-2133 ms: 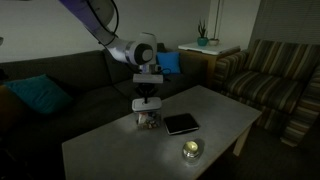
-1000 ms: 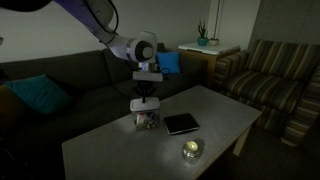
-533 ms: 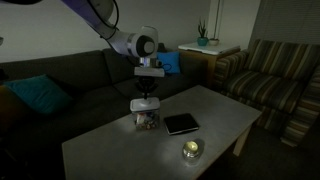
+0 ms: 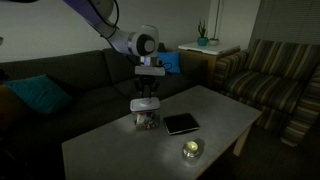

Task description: Take the lid off the storage container and put it on the table

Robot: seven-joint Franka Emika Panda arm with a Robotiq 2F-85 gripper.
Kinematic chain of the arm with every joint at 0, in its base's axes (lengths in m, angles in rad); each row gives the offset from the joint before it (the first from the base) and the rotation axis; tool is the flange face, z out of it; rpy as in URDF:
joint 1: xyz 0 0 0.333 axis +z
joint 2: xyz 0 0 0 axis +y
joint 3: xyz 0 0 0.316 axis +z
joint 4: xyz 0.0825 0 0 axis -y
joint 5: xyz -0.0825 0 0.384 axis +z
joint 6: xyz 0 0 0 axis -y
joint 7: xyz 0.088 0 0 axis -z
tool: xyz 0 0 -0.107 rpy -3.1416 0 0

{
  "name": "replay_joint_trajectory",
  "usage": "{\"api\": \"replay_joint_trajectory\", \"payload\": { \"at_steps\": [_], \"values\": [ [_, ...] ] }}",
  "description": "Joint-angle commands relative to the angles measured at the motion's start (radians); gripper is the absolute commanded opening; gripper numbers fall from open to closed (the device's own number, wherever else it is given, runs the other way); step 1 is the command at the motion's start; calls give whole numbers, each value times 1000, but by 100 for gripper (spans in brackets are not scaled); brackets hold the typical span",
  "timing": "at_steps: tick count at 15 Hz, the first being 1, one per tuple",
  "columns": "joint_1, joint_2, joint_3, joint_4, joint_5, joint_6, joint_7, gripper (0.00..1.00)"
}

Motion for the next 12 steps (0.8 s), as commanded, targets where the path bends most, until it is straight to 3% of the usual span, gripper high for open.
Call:
{"api": "replay_joint_trajectory", "payload": {
  "at_steps": [1,5,12],
  "values": [
    [4,-33,-23,-41,-19,11,7,72],
    [-2,-25,-29,-47,-8,41,16,98],
    [9,6,-22,-35,-6,32,4,100]
  ]
}}
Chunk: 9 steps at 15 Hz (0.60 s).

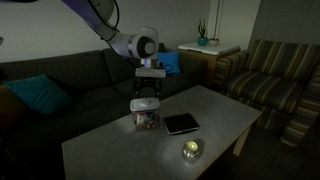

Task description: Take the lid off the storage container and put it on the table

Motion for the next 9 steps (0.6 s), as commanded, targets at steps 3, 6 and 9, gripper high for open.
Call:
{"api": "replay_joint_trajectory", "payload": {
  "at_steps": [3,6,9],
  "values": [
    [6,20,0,-17,-2,15,-2,100],
    [-2,48,6,-2,6,28,-8,100],
    [-3,56,6,7,10,35,-2,75]
  ]
}}
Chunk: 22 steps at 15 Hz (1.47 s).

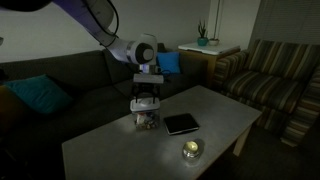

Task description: Take the lid off the storage container and put it on the table

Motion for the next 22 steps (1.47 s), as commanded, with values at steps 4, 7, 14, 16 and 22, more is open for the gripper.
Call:
{"api": "replay_joint_trajectory", "payload": {
  "at_steps": [4,7,14,16,22],
  "values": [
    [-11,23,3,16,6,37,4,52],
    [5,15,-16,9,-4,45,48,34],
    [45,-8,-78,-13,-24,60,181,28],
    [47,-28,-84,-30,-21,69,191,28],
    [49,-76,-96,-64,-23,78,184,28]
  ]
}}
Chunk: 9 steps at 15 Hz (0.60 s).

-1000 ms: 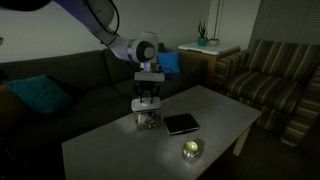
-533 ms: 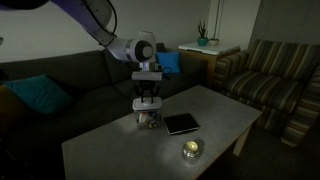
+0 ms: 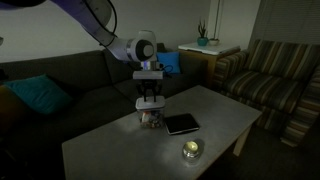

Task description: Take the lid off the storage container and put it on the table

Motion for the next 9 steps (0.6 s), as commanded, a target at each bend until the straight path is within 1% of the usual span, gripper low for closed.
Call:
{"api": "replay_joint_trajectory", "payload": {
  "at_steps": [1,9],
  "values": [
    [9,-81,-22,-87,-20,25,8,28],
    [12,-188,-25,-169,-26,12,-6,28]
  ]
}}
